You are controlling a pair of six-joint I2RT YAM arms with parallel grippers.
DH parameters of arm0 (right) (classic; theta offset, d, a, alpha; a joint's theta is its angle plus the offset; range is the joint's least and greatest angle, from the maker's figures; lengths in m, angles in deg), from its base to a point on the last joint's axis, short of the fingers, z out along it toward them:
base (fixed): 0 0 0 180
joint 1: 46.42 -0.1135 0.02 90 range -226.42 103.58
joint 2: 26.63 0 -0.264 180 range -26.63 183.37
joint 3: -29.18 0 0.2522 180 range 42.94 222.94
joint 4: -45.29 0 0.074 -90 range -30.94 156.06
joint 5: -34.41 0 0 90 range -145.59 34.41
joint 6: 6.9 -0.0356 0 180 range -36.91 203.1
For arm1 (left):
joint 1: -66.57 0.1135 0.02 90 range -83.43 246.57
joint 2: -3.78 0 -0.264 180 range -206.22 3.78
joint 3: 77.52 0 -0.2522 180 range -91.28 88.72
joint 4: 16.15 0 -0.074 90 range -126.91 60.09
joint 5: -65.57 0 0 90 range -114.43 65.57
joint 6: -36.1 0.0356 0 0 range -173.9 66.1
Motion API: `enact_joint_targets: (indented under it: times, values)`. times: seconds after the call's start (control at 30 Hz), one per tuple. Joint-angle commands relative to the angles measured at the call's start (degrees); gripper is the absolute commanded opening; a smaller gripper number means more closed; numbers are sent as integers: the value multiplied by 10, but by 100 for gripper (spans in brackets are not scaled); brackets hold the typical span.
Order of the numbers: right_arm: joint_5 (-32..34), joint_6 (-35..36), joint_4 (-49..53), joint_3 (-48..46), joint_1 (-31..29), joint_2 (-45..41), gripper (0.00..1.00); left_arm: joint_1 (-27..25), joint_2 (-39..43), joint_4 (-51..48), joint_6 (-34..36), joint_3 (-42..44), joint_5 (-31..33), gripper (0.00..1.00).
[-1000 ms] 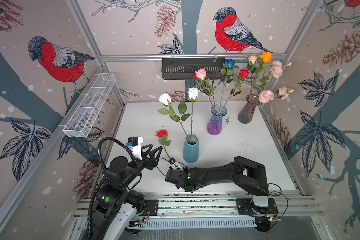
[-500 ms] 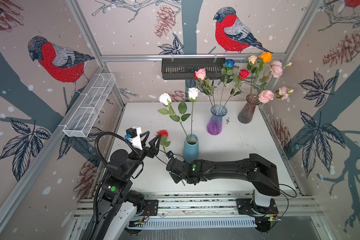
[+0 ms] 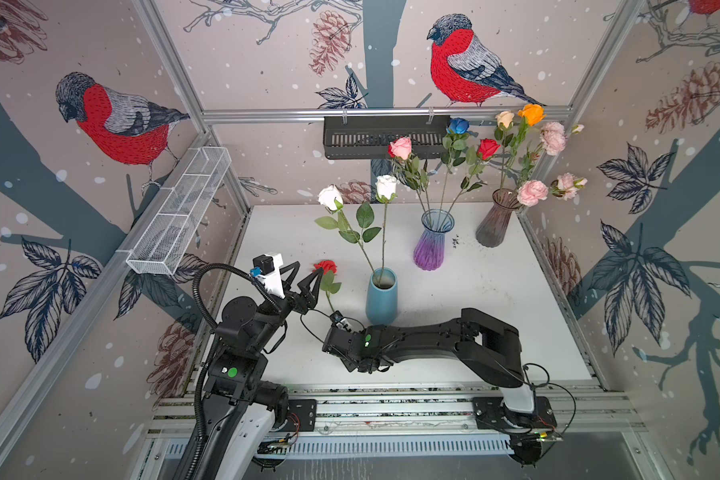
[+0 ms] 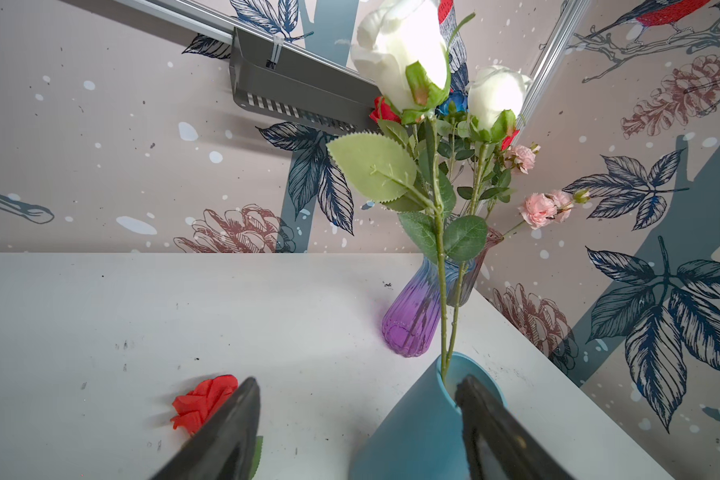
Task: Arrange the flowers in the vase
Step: 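Close the right gripper around the red rose stem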
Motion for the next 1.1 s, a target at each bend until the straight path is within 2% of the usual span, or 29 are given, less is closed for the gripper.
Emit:
enact_joint_targets:
  times: [0.0,0.17,0.4,0.47,0.7,0.8,1.07]
  values:
    - [10,-13,12,-2,-1,0,32,3,2,35,-4,-1,-12,75]
    - [-6,-13,0,-12,-3,-1,31,4,6,34,-6,1,-9,75]
    - [-24,-5,-20,-15,-6,-14,11,5,0,36,-9,3,-12,75]
    - [-9,-2,-19,-15,-11,-25,5,5,-1,37,-10,4,-12,75]
    - [54,18,-12,-22,-20,-94,3,6,-6,45,-13,6,-28,75]
    - [85,35,-23,-42,-21,-137,3,7,0,58,-12,3,-73,71]
    - [111,109,-114,-124,-37,-283,2,7,13,188,-55,34,-238,70]
